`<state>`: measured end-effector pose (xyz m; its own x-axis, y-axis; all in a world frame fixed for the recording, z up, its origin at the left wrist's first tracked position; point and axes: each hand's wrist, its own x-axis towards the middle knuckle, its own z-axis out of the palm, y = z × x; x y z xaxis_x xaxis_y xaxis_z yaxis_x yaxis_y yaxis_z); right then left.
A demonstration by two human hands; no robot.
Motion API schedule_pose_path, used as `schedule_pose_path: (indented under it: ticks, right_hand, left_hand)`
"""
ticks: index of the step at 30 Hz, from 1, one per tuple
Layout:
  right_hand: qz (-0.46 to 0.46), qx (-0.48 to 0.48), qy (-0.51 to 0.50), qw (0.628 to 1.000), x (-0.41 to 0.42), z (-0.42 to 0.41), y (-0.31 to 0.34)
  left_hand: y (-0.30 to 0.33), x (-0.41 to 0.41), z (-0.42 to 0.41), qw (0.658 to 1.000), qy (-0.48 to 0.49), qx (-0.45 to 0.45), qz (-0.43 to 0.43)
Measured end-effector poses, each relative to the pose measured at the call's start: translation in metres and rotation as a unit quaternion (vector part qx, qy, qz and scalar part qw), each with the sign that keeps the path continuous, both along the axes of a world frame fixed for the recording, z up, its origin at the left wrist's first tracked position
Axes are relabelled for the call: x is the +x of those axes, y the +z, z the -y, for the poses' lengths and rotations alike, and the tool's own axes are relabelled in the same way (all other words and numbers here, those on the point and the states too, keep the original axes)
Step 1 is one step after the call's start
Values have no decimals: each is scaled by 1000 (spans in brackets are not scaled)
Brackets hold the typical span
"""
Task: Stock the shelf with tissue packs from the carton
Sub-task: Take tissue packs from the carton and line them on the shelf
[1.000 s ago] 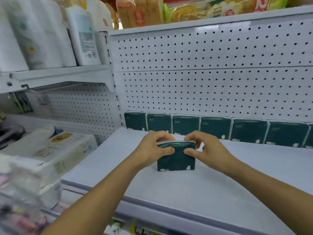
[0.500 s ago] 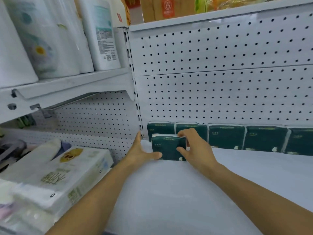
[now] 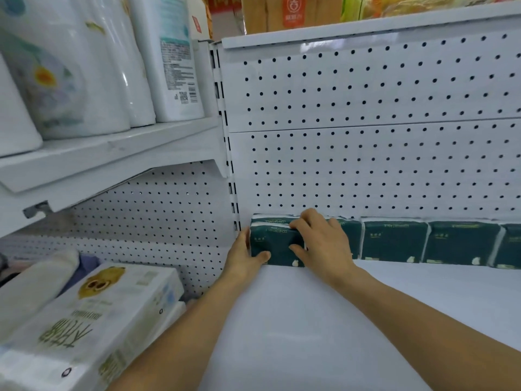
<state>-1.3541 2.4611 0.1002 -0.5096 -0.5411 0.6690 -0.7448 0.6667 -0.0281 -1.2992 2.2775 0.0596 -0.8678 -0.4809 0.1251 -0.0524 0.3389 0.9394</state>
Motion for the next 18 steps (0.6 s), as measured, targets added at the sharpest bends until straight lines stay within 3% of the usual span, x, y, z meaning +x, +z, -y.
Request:
schedule_pose_path:
  ticks: [10,12,15,18]
  right_hand:
    - [-7,9,-66,998,5,1,0]
    - [7,6,-71,997,16,-4,4]
    - [44,0,-58,997,37,-20,9]
    - [31,-25,-25,999,69,-41,10]
  left_hand:
    - [6,6,-8,999,10,-35,41]
    - [17,20,-8,993,10,-93,75]
    - [37,58,-14,959,29,-252,130]
    - [50,105,-29,921,60,-373,96]
